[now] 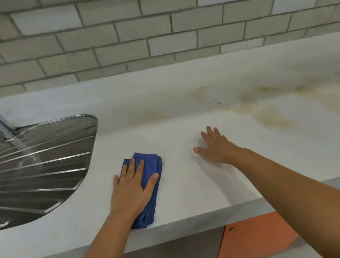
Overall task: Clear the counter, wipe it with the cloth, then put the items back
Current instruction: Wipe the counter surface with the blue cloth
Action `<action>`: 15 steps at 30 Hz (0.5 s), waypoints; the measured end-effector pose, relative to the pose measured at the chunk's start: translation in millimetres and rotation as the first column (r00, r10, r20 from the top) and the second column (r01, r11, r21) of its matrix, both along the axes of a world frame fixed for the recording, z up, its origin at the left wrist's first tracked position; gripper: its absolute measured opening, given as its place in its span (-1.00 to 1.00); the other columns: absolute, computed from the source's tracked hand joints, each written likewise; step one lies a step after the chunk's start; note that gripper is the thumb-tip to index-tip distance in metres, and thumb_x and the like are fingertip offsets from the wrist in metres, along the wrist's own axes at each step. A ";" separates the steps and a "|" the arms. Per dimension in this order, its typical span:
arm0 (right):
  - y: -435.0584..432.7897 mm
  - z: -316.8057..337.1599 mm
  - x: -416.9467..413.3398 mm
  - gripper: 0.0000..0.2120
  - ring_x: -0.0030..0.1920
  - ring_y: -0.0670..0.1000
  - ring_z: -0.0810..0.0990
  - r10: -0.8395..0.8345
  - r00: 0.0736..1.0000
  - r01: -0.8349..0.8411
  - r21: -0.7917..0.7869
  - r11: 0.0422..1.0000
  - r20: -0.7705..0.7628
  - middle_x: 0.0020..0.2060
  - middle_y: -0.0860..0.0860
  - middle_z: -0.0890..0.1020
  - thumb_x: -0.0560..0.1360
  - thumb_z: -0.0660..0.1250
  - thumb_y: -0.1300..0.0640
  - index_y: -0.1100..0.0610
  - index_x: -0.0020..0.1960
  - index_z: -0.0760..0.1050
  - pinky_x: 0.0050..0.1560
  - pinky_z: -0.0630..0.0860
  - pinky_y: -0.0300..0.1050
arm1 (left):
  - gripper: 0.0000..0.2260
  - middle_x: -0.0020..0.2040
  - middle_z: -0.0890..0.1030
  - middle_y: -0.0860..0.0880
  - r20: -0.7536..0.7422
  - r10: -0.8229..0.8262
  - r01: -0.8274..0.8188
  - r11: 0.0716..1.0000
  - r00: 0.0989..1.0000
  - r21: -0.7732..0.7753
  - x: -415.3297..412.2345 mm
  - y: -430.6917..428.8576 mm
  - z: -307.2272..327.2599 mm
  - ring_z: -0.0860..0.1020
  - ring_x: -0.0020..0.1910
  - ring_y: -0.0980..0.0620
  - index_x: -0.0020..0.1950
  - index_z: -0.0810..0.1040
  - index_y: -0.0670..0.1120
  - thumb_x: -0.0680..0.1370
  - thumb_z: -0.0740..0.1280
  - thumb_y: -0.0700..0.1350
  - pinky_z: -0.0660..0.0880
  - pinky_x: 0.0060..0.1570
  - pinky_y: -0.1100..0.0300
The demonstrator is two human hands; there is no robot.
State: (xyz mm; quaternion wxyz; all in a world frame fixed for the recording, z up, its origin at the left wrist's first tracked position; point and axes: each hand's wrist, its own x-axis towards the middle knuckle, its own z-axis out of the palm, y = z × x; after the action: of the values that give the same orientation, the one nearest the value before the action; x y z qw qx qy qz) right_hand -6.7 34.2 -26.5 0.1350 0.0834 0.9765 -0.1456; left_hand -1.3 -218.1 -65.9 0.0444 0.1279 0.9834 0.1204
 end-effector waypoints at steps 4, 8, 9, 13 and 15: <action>-14.6 -3.6 -35.6 -0.33 0.53 0.12 -0.22 -0.102 0.995 0.102 0.017 0.995 -0.004 0.53 0.13 -0.20 0.61 -0.05 -0.17 0.20 0.54 -0.15 0.49 -0.12 0.06 | -0.43 0.56 -0.10 -0.03 -0.017 0.076 -0.077 0.996 0.997 -0.042 -53.4 -32.8 -2.6 -0.10 0.54 -0.03 0.55 -0.08 0.00 0.60 -0.09 0.20 -0.12 0.47 -0.04; -20.8 -9.1 -62.7 -0.39 0.53 0.12 -0.15 -0.153 0.988 0.152 0.015 0.988 0.034 0.53 0.13 -0.15 0.63 -0.10 -0.12 0.20 0.54 -0.10 0.49 -0.07 0.09 | -0.44 0.56 -0.09 -0.10 -0.007 0.102 -0.102 0.990 0.995 -0.093 -103.6 -38.9 -2.4 -0.09 0.53 -0.09 0.55 -0.08 -0.05 0.62 -0.12 0.18 -0.10 0.48 -0.05; -21.7 -11.9 -66.7 -0.42 0.53 0.14 -0.11 -0.144 0.989 0.142 0.035 0.989 0.043 0.53 0.14 -0.12 0.63 -0.11 -0.10 0.20 0.53 -0.07 0.49 -0.03 0.11 | -0.44 0.56 -0.10 -0.13 -0.026 0.097 -0.099 0.988 0.995 -0.114 -105.9 -37.8 -3.2 -0.09 0.53 -0.11 0.55 -0.09 -0.08 0.62 -0.14 0.17 -0.09 0.49 -0.04; -23.3 -17.5 -79.3 -0.35 0.53 0.13 -0.13 -0.162 0.983 0.154 0.094 0.984 0.085 0.53 0.11 -0.16 0.61 -0.12 -0.18 0.19 0.54 -0.14 0.49 -0.04 0.13 | -0.11 0.52 -0.27 -0.14 -0.115 -0.016 0.007 0.997 0.993 -0.072 -67.4 -39.0 -7.6 -0.22 0.53 -0.07 0.53 -0.18 -0.14 0.35 -0.55 0.36 -0.25 0.46 0.08; -26.1 -16.2 -83.0 -0.28 0.53 0.12 -0.20 -0.171 0.976 0.157 0.112 0.981 0.133 0.53 0.10 -0.22 0.58 -0.12 -0.25 0.19 0.53 -0.21 0.49 -0.09 0.12 | -0.09 0.51 -0.29 -0.04 -0.060 -0.082 0.080 0.996 0.995 -0.036 -55.1 -44.4 -6.4 -0.23 0.52 0.03 0.53 -0.20 -0.13 0.32 -0.55 0.38 -0.30 0.41 0.18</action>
State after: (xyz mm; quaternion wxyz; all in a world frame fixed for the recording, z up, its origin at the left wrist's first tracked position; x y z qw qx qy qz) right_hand -89.7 8.1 -42.6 0.1870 0.1806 0.9604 -0.1004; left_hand -56.4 -262.5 -72.3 0.0213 0.1706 0.9802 0.0980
